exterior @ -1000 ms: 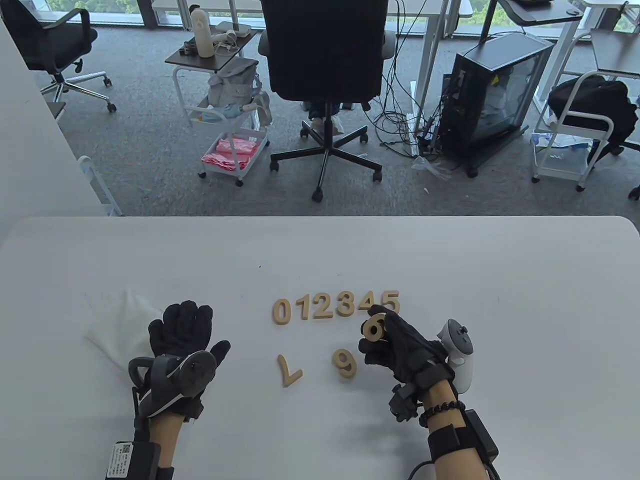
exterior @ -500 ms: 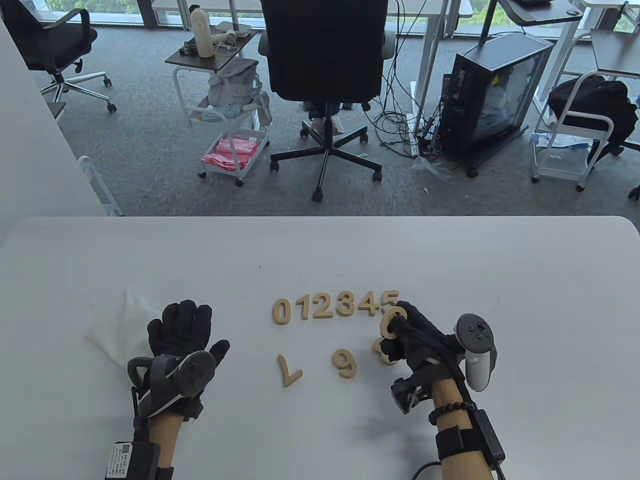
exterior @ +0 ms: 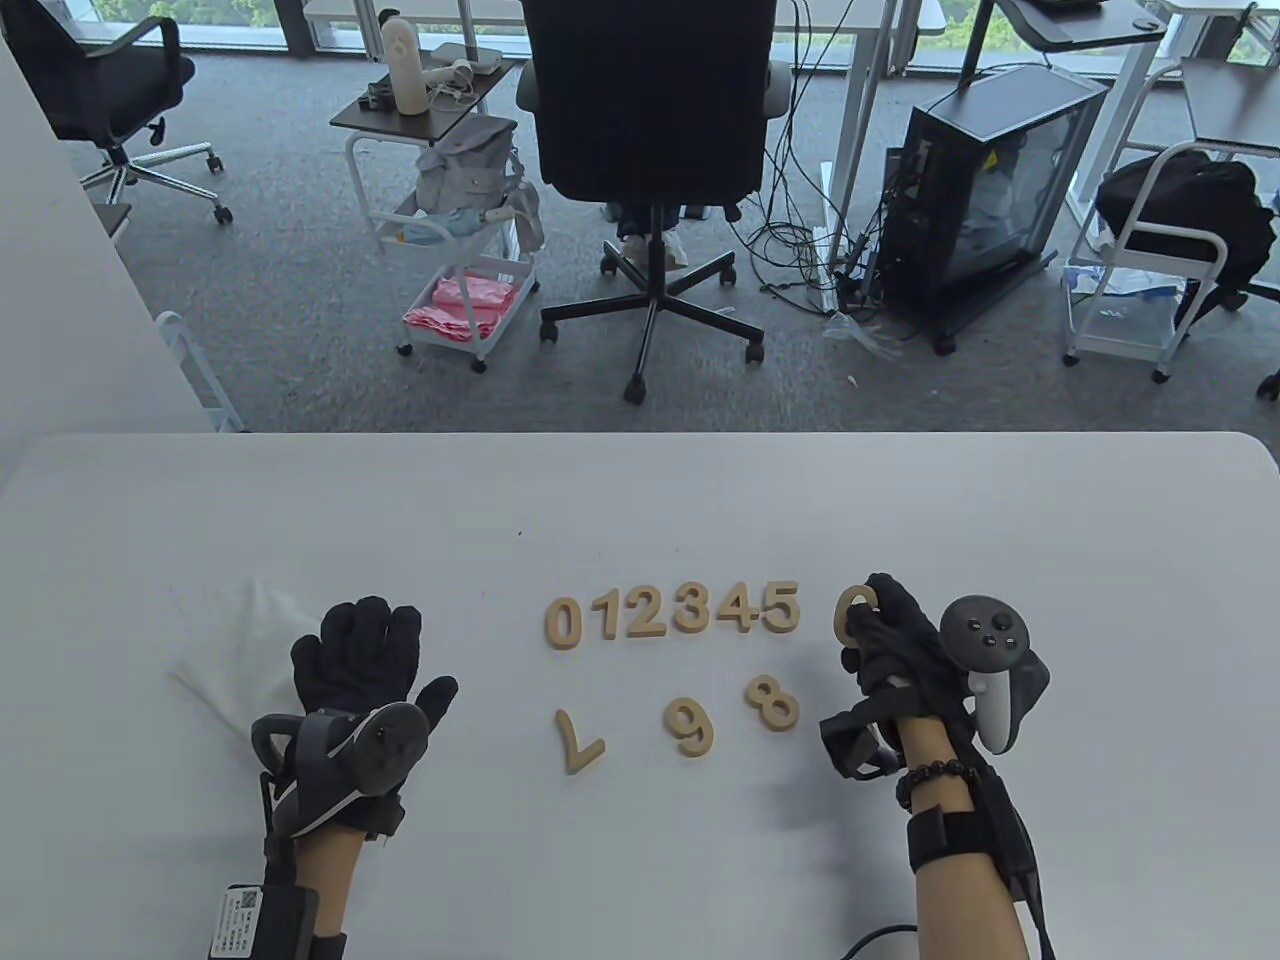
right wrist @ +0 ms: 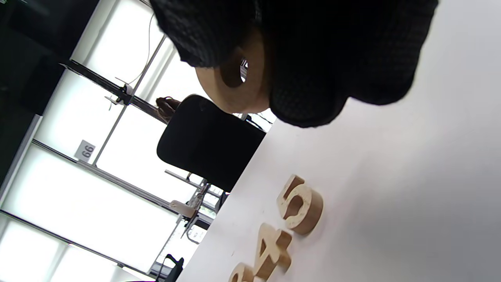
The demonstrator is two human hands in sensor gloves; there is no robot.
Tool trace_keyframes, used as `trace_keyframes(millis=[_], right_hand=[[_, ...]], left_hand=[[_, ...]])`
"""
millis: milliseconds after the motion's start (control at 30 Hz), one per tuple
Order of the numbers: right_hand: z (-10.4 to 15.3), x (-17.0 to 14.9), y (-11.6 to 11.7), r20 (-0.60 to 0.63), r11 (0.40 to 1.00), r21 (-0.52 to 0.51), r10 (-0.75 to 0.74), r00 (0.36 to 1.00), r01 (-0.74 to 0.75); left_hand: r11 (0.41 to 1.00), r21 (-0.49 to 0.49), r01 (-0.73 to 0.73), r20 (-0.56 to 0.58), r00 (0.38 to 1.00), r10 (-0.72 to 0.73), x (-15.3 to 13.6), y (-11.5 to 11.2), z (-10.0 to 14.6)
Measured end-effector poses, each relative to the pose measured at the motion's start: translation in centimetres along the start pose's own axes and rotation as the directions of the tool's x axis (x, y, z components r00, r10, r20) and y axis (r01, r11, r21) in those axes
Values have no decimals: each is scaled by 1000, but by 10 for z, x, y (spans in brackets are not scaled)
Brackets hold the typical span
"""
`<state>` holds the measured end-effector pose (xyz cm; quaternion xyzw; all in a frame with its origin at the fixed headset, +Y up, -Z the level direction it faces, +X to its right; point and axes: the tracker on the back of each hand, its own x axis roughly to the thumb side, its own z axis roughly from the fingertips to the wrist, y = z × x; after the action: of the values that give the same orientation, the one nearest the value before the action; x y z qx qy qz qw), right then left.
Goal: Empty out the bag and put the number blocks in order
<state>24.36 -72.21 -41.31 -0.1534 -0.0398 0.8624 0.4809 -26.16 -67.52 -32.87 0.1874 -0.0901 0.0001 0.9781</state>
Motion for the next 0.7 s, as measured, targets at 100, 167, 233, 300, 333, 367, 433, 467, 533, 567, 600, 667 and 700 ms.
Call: trace_keyframes(millis=[100,167,233,300,333,367,433,467,533,567,600,667,700], right_hand=[[-19,4,-2,-44,992,-9,122,992,-122],[-30,8,1,-45,979,-3,204,978,-205],[-42,14,8,-38,952,-5,306,951,-307],[-51,17,16,-49,921,-24,387,921,-389],[-54,19,20,-54,907,-34,418,907,-420],[-58,20,26,-61,894,-31,445,894,-447],[-64,22,37,-77,878,-24,476,876,-479],[-67,22,41,-88,872,-23,485,870,-489],[-71,21,48,-105,854,4,518,849,-520],[-72,21,52,-111,844,3,533,839,-536],[-74,20,55,-113,838,5,542,833,-545],[-76,19,62,-116,823,28,567,816,-568],[-77,18,64,-115,819,27,573,812,-574]], left_hand=[[1000,-6,8,-3,1000,-8,0,-1,0],[1000,-14,14,-6,1000,-14,-1,-3,-1],[1000,-20,19,-11,1000,-19,-2,-4,-1],[1000,-20,23,-15,1000,-24,-3,-4,-1],[1000,-19,24,-17,1000,-25,-3,-4,-1],[1000,-18,26,-18,999,-26,-3,-4,-1],[1000,-13,28,-21,999,-28,-4,-3,-1],[1000,-11,27,-22,999,-27,-4,-3,-1],[1000,-11,26,-23,999,-26,-4,-3,-1],[1000,-11,29,-23,999,-29,-4,-3,-1],[999,-12,30,-23,999,-30,-4,-3,-1],[1000,-13,27,-26,999,-27,-5,-2,-1],[1000,-13,27,-27,999,-27,-5,-2,-1]])
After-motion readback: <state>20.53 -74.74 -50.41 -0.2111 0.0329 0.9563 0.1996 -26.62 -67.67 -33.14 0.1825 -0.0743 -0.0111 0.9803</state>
